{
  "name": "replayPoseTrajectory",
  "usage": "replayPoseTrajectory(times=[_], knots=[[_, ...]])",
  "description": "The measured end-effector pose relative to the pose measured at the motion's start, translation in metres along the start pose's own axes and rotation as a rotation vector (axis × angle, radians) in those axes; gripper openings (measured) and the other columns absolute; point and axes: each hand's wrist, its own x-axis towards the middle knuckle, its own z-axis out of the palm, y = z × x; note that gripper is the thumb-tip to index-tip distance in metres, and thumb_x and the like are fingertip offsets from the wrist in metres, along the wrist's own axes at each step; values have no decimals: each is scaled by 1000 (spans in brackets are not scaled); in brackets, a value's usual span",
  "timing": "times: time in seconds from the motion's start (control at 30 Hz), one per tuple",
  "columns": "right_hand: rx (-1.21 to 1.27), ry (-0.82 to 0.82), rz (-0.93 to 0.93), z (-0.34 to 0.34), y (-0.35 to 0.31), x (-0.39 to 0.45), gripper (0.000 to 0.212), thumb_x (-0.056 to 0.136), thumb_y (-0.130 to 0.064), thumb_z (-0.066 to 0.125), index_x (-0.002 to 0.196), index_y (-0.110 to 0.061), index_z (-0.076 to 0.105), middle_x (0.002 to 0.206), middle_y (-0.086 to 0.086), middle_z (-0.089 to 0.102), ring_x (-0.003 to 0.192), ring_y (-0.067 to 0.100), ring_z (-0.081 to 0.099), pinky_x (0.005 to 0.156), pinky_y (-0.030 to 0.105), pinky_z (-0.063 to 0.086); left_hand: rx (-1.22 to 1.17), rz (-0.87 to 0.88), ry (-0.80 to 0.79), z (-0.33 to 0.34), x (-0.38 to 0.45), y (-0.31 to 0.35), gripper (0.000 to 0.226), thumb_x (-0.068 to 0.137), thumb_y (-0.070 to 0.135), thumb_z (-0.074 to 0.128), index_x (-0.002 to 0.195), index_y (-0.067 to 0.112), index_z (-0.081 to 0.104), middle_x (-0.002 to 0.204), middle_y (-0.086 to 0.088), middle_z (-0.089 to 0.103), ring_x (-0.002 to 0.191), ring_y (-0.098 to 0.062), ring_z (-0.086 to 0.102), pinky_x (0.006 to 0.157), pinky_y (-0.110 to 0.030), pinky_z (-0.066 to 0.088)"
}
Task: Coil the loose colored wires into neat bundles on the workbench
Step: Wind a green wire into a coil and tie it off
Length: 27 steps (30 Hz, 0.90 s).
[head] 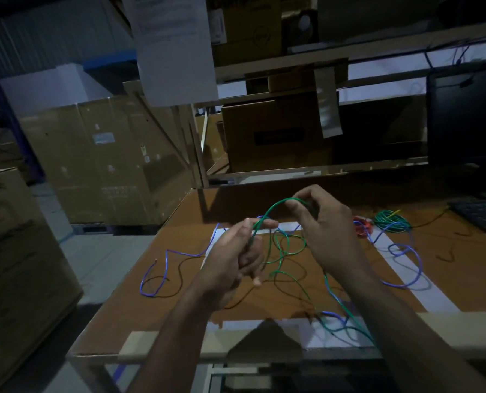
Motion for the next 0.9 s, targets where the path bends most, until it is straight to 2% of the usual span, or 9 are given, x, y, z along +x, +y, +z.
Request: replayPoseTrajectory(times=[0.1,0.17,0.23,0.3,0.4,0.53,0.63,0.8,0.9], knots=[[-25,-148,114,8,13,4,31,102,-42,51,81,-23,61,59,-7,52,51,3,45,50,28,37,-310,-31,-99,5,-6,5,26,107,26,46,107,8,65,56,5,27,37,-1,25,35,-15,31],[27,-230,160,13,18,2,39,102,-48,45,78,-20,59,58,-5,50,53,11,46,52,38,39,-387,-18,-85,3,-6,3,22,105,27,51,98,12,65,53,9,32,37,-3,29,43,-17,42],[26,-274,162,16,20,-1,40,103,-47,45,78,-19,58,59,-4,50,54,14,45,54,38,38,-426,7,-39,0,-7,3,26,107,30,48,92,14,64,48,11,34,50,-15,31,85,-36,61],[-46,-300,135,16,20,-3,37,105,-44,45,76,-23,55,63,-3,53,57,16,48,55,38,40,-542,-13,-89,-3,-9,4,36,110,31,38,87,14,60,42,8,39,65,-26,43,120,-55,35],[-80,-254,131,13,19,-1,36,103,-49,38,77,-30,52,67,-4,56,61,17,52,57,41,43,-681,-94,-251,-4,-12,10,45,112,32,27,83,13,55,42,1,44,69,-26,70,107,-53,47],[-55,-224,159,11,23,4,36,104,-49,38,76,-33,52,64,-7,52,57,10,46,55,36,38,-735,-119,-338,-1,-12,11,37,113,30,31,95,10,57,50,6,32,37,-8,42,59,-24,53],[-40,-189,163,10,32,5,46,102,-56,38,75,-23,54,60,-3,51,55,15,46,53,42,39,-754,-122,-349,-1,-13,11,35,113,25,36,119,1,60,59,6,31,37,-6,26,48,-16,40],[-15,-257,221,16,38,-5,39,105,-46,46,74,-25,56,57,-9,52,53,8,46,56,40,39,-813,0,-182,0,-14,9,38,112,17,28,109,3,63,60,5,38,47,-9,50,74,-25,53],[-65,-478,206,20,25,-16,33,105,-32,51,74,-24,55,55,-7,53,45,3,44,53,29,37,-849,182,-58,-8,-3,12,46,113,14,29,90,5,68,82,-4,73,109,-26,73,116,-51,38]])
